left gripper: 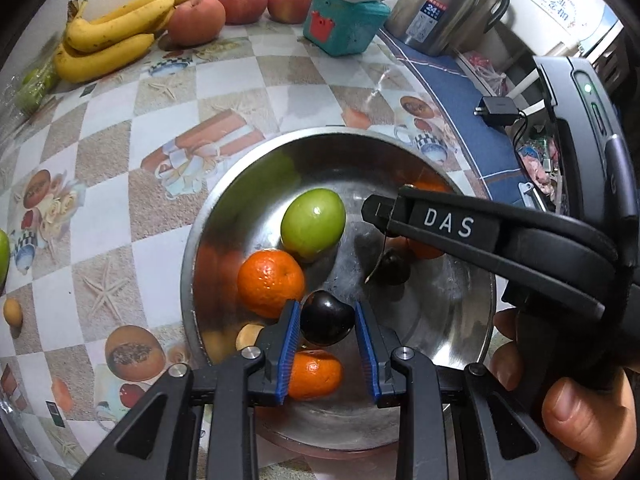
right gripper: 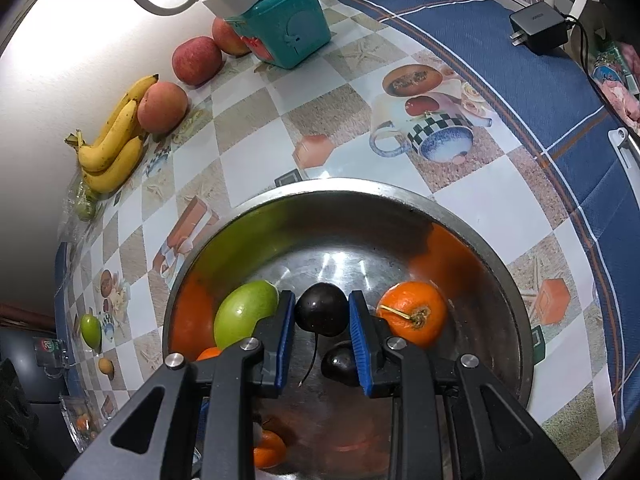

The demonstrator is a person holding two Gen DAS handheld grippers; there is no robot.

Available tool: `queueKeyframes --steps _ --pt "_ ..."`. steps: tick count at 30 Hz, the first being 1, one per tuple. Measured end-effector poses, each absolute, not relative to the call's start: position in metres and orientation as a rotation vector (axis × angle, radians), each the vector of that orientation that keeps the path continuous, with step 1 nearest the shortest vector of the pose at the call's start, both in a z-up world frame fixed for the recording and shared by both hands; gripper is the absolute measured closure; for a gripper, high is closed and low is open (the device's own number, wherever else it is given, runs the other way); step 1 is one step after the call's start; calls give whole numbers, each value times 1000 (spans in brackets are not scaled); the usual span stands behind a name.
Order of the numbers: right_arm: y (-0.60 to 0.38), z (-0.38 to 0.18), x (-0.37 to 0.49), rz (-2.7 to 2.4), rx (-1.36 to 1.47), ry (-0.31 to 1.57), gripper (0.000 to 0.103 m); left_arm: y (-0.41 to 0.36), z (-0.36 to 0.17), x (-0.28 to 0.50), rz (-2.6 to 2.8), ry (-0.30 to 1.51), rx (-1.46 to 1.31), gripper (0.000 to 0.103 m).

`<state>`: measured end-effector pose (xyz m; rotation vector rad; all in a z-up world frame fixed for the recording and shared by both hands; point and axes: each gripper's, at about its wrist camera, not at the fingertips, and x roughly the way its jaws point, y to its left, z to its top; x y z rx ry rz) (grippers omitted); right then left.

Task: Organize fruits
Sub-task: 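Open the right gripper dropping the black plum into the bowl, then withdraw both grippers from the bowl toward the tan fruit and green pear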

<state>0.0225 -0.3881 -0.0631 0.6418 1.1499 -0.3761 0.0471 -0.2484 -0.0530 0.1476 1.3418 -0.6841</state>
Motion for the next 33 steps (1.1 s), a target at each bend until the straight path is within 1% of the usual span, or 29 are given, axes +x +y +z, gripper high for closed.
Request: queueKeyframes --steps 16,23,26,28,33 --pt "-386 -67 24 -369 639 1160 73 -252 -58 46 -684 1350 150 71" --pt "-385 -55 23 -372 632 1128 72 -250 -57 48 -679 1361 124 70" --pt "-385 -48 22 -370 628 1108 72 -250 -54 47 -681 1352 120 65" --pt "-385 -44 21 -371 627 1097 72 -250 -51 47 -690 1345 114 56" --pt "-384 -36 21 -372 628 1079 72 -247 -41 47 -683 1316 107 56"
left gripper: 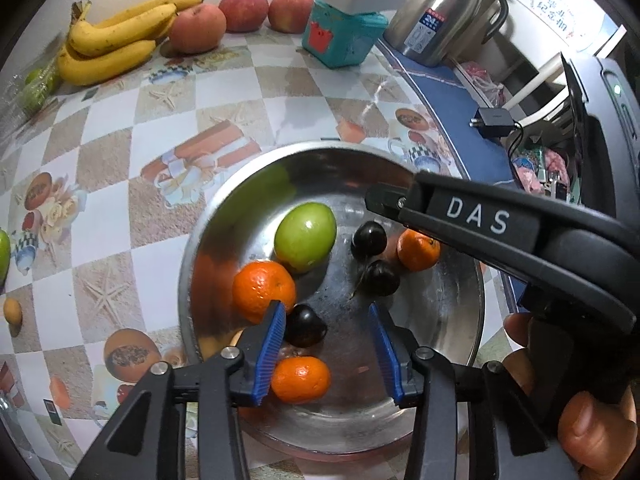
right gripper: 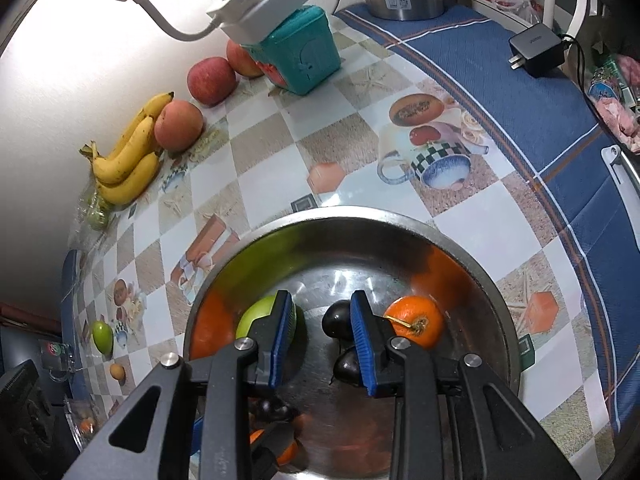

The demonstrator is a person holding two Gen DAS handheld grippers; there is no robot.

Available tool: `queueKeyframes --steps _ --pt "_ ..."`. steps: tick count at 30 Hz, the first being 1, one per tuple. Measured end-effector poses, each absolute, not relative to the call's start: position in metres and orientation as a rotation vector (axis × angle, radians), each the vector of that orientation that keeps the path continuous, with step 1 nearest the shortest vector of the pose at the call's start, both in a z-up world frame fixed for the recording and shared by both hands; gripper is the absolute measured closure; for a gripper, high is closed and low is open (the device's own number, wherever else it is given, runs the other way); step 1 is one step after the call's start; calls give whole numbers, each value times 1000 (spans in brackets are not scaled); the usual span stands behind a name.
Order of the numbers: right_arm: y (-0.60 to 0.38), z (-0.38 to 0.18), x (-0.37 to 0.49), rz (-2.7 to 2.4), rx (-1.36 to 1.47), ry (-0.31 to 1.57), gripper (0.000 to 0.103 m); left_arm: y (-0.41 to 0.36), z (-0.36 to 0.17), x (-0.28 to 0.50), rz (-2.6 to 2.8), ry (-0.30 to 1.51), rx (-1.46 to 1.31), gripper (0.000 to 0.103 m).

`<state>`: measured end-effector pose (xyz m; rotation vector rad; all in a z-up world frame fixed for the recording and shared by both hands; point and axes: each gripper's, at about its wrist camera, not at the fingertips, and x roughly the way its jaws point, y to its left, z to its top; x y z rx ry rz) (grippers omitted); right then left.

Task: Organize fruits
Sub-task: 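Withdraw both grippers from the bowl toward the tan fruit and green pear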

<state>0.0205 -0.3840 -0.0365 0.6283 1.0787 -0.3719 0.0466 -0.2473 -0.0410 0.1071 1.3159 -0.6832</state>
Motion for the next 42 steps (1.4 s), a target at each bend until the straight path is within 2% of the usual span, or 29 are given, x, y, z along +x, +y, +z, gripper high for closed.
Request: queueKeyframes --steps 6,15,21,35,38,39,42 --pt "-382 -33 21 -372 627 1069 72 -233 -30 57 -651 1294 44 55" --pt "-381 -34 22 -370 620 1076 72 -184 -23 89 -433 1246 -88 49" --pt "-376 -34 24 -361 602 1085 72 -151 -27 105 -312 1254 -179 40" --pt "-352 -32 36 -311 517 1108 72 -100 -27 124 -166 1238 -279 35" --pt "-349 -32 37 -304 500 1112 72 -96 -29 125 -133 1238 -281 26" --pt "-348 -32 38 -303 497 1113 72 -95 -29 125 -124 1236 -277 20" --pt "-346 -33 39 -302 483 1120 72 -95 -30 125 -112 1231 -267 15"
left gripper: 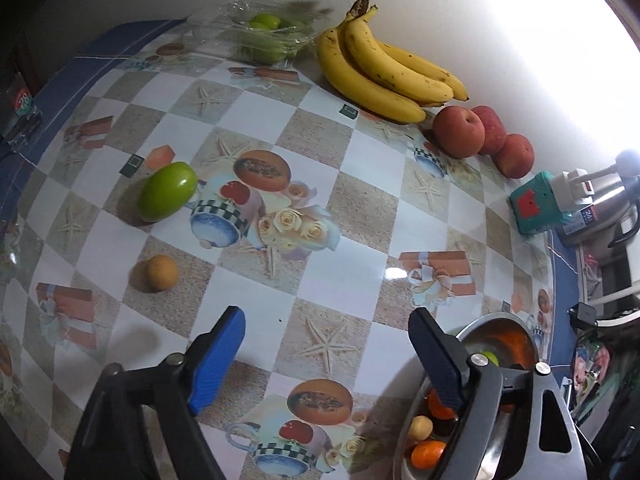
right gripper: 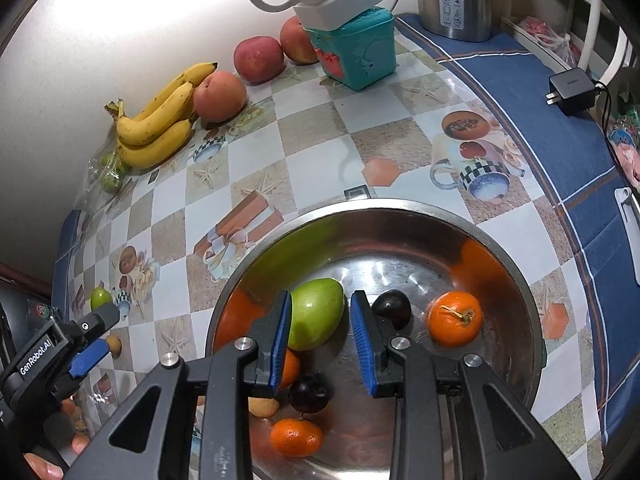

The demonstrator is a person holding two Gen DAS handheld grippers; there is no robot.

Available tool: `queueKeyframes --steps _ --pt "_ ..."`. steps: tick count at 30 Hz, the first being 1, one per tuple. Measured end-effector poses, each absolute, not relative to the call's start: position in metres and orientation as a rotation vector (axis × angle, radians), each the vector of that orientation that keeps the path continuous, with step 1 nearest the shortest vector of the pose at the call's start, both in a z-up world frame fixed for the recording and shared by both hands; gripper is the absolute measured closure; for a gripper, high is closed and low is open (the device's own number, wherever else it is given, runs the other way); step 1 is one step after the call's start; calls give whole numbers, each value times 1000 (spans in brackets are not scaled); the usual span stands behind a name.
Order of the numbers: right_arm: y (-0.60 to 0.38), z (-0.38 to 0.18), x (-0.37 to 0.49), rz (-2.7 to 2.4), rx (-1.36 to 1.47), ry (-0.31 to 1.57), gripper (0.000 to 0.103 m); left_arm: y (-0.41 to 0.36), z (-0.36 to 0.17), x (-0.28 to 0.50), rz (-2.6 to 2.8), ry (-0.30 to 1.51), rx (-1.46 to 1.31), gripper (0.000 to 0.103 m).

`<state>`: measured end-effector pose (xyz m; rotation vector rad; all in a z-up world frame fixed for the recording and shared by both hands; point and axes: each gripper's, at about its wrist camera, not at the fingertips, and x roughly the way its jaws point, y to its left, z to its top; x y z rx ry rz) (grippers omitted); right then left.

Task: Organize fruits
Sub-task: 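Withdraw both grippers from the bowl toward the tan fruit and green pear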

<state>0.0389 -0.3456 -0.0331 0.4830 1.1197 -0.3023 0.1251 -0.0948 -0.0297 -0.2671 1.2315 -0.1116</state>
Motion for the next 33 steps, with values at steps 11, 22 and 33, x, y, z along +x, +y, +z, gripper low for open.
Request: queueKeyframes --steps 11,22,33 --pt "-337 -35 43 -287 445 1125 38 -92 -30 125 -55 1214 -231 0" --pt "-332 -38 44 -289 413 1127 25 -85 -34 125 -19 1220 -259 0" --pt "-331 -39 44 -287 411 1129 24 -89 -37 124 -23 1228 -244 0"
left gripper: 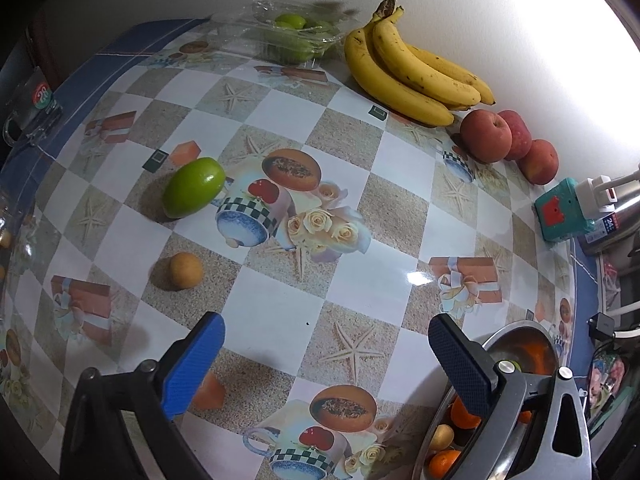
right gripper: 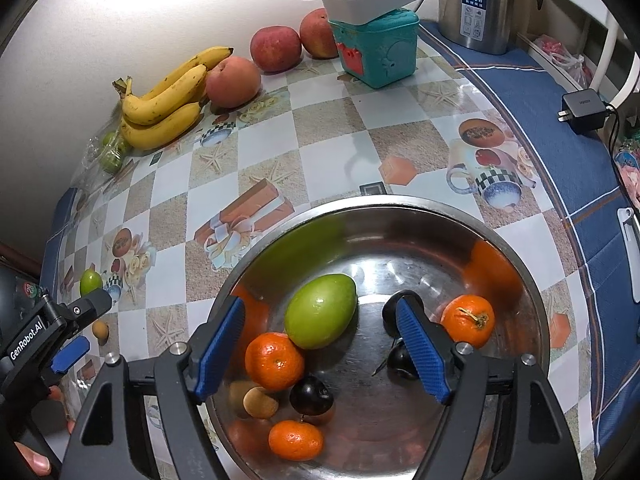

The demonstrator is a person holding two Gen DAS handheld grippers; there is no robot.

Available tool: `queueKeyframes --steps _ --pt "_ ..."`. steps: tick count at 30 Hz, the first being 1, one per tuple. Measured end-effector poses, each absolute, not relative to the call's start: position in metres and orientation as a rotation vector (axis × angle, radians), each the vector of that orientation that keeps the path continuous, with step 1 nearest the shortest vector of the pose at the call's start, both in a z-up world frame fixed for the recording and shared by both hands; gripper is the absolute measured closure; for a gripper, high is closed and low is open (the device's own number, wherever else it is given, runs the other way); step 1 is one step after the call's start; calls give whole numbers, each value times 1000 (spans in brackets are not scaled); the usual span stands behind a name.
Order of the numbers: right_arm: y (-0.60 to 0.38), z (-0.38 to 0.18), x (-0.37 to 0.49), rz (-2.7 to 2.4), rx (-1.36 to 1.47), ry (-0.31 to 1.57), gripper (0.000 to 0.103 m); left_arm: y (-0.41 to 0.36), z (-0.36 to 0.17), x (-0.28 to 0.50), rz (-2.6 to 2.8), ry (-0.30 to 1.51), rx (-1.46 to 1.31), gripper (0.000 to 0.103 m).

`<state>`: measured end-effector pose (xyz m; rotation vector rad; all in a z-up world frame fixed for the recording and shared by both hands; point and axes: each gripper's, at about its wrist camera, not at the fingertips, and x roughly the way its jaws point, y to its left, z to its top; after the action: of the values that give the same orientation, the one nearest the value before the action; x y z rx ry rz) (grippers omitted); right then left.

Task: Organize fruits
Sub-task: 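Withdraw both grippers from the bowl toward the tan fruit and green pear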

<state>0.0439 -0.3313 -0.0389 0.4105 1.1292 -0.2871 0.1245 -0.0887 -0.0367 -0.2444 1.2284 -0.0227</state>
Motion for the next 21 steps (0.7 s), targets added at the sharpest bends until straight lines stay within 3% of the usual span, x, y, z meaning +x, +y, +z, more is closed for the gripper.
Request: queueKeyframes --steps 2,4,5,21 --pt "-331 -39 44 -282 413 1126 20 -88 -36 124 -15 1223 -239 0" --pt "-330 -39 44 -276 418 1120 3 -88 -37 124 -10 1223 -228 0" --pt "-330 -39 44 -275 416 1117 2 -87 -37 124 -8 1222 -231 0" --pt "-318 -33 46 -252 382 1088 1 -83 -29 126 -31 1198 -207 0"
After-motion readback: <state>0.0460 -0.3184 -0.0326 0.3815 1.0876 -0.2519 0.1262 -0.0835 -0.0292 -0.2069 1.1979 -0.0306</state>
